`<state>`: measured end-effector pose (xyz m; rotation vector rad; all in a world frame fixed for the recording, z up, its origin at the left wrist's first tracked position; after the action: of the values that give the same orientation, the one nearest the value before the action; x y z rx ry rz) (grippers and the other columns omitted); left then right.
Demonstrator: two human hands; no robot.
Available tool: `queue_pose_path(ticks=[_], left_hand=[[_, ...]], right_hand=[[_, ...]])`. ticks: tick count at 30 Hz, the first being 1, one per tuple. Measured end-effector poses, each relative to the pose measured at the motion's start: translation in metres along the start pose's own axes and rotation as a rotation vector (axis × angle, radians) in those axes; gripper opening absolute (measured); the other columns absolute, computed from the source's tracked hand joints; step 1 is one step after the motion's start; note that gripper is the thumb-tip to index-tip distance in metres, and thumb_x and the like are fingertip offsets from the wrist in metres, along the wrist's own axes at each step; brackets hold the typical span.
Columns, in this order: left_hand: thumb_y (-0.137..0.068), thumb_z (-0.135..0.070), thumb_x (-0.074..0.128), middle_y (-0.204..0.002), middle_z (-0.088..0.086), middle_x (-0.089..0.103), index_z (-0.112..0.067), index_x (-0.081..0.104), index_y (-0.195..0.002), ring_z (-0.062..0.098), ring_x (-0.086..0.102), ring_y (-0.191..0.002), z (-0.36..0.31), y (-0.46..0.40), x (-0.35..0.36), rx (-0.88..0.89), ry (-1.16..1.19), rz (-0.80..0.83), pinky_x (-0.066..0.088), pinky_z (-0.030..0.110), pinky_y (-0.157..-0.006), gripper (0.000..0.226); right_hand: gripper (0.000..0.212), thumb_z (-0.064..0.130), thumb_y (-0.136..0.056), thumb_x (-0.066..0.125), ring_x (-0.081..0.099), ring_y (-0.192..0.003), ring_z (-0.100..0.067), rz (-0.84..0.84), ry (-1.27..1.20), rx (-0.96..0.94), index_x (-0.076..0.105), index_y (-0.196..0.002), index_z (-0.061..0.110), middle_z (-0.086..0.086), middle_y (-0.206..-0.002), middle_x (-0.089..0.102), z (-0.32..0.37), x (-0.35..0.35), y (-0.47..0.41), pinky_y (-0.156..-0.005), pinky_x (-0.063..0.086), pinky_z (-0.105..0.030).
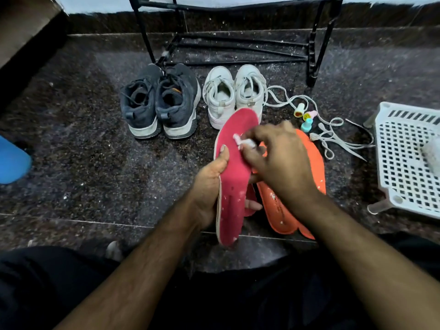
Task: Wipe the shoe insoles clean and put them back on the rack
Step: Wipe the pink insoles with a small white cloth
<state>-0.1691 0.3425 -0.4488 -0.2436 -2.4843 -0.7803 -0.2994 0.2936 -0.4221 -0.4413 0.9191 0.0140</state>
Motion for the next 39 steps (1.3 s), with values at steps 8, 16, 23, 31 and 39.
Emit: queue_pose_path(ticks=[8, 16, 23, 31, 39], left_hand=[[-0.096, -0.07, 0.031, -0.088, 0.011, 0.074, -0.013, 0.077, -0.095, 0.023, 0.072, -0.079, 0.0, -0.002, -0.005, -0.005, 0.137, -0.037, 0.056, 0.035, -0.075, 0.073], [-0.098, -0.069, 0.026, -0.069, 0.015, 0.065, -0.013, 0.071, -0.106, 0.021, 0.051, -0.04, 0.001, -0.006, -0.006, 0.032, -0.062, -0.083, 0.039, 0.023, -0.037, 0.072], [-0.098, -0.068, 0.021, -0.069, 0.017, 0.067, -0.015, 0.07, -0.104, 0.023, 0.055, -0.041, 0.003, -0.005, -0.003, -0.013, -0.095, -0.049, 0.043, 0.023, -0.037, 0.072], [-0.097, -0.07, 0.027, -0.059, 0.009, 0.065, -0.011, 0.066, -0.087, 0.02, 0.061, -0.044, 0.002, -0.002, -0.001, -0.051, -0.021, -0.087, 0.048, 0.024, -0.043, 0.071], [-0.096, -0.073, 0.015, -0.08, 0.021, 0.073, -0.022, 0.078, -0.1, 0.028, 0.053, -0.056, 0.008, -0.005, 0.0, -0.062, -0.209, 0.002, 0.043, 0.024, -0.042, 0.082]], right_hand=[[0.02, 0.028, -0.087, 0.058, 0.049, -0.084, -0.026, 0.173, -0.01, -0.158, 0.069, -0.103, 0.021, -0.003, -0.086, 0.064, 0.032, 0.016, 0.034, -0.077, 0.041, -0.039], [0.019, 0.028, -0.09, 0.056, 0.048, -0.088, -0.023, 0.058, 0.036, 0.008, 0.068, -0.105, 0.028, 0.0, -0.092, 0.066, 0.0, 0.008, 0.0, -0.078, 0.04, -0.037], [0.02, 0.039, -0.087, 0.062, 0.054, -0.085, -0.022, 0.138, 0.057, -0.074, 0.071, -0.1, 0.028, 0.007, -0.086, 0.071, -0.001, -0.003, 0.009, -0.076, 0.047, -0.04], [0.011, 0.029, -0.084, 0.063, 0.053, -0.076, -0.025, 0.229, -0.004, -0.195, 0.059, -0.087, 0.02, -0.001, -0.078, 0.066, 0.029, 0.011, 0.038, -0.068, 0.03, -0.03], [0.02, 0.032, -0.09, 0.058, 0.053, -0.091, -0.023, -0.01, 0.054, 0.059, 0.062, -0.109, 0.027, 0.001, -0.092, 0.07, -0.02, -0.006, -0.013, -0.076, 0.046, -0.038]])
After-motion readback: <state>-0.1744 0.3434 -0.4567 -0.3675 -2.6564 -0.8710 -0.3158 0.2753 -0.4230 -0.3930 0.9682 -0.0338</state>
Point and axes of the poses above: each hand's wrist, its own y-axis away from the middle knuckle, its own x-axis out of the palm, z = x × y, the point moved 2 cm from there along -y, towards the middle knuckle
